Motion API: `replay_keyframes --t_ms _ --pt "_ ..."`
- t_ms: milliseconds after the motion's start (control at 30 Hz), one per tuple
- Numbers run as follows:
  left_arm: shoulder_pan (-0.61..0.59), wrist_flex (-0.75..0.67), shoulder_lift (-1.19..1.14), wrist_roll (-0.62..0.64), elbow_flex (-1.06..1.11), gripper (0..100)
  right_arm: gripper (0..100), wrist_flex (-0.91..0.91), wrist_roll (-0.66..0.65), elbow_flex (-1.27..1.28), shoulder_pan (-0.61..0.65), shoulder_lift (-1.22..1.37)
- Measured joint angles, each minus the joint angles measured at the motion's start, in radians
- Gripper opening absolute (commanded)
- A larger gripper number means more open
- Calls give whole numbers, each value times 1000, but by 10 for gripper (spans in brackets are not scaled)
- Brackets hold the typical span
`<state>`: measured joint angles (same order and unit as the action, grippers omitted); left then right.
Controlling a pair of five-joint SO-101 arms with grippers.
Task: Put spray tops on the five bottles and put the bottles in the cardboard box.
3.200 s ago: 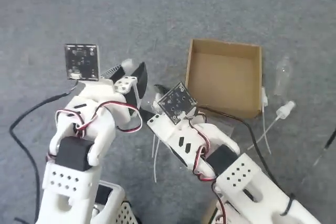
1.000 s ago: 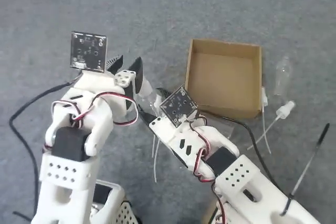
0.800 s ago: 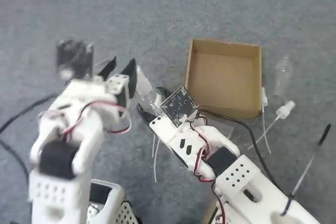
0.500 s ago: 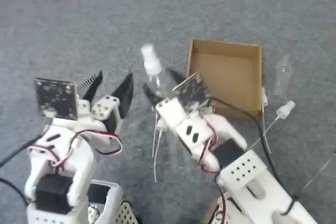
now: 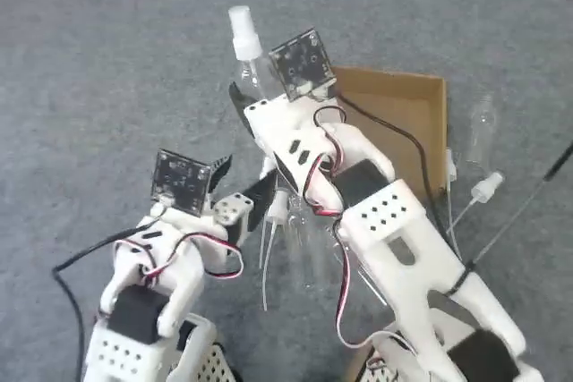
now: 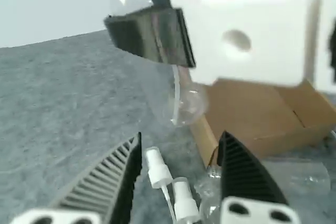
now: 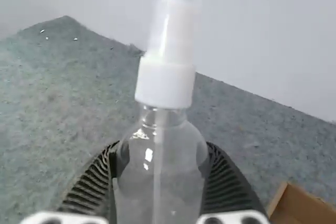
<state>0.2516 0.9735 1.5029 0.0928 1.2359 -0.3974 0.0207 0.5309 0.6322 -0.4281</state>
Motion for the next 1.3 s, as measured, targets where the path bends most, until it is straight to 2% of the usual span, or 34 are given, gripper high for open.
replay_keyframes --t_ms 133,300,667,900,1300 --pt "9 -64 5 -2 46 218 6 -101 15 -9 0 -20" --pt "15 -91 3 -2 55 218 6 -181 18 57 0 -178" --pt "23 -94 6 -3 55 221 6 -199 18 170 -8 -347" --pt "92 -74 3 -8 55 258 6 -169 25 170 0 -348" --pt "38 -74 3 -8 55 258 6 -255 26 170 32 -439"
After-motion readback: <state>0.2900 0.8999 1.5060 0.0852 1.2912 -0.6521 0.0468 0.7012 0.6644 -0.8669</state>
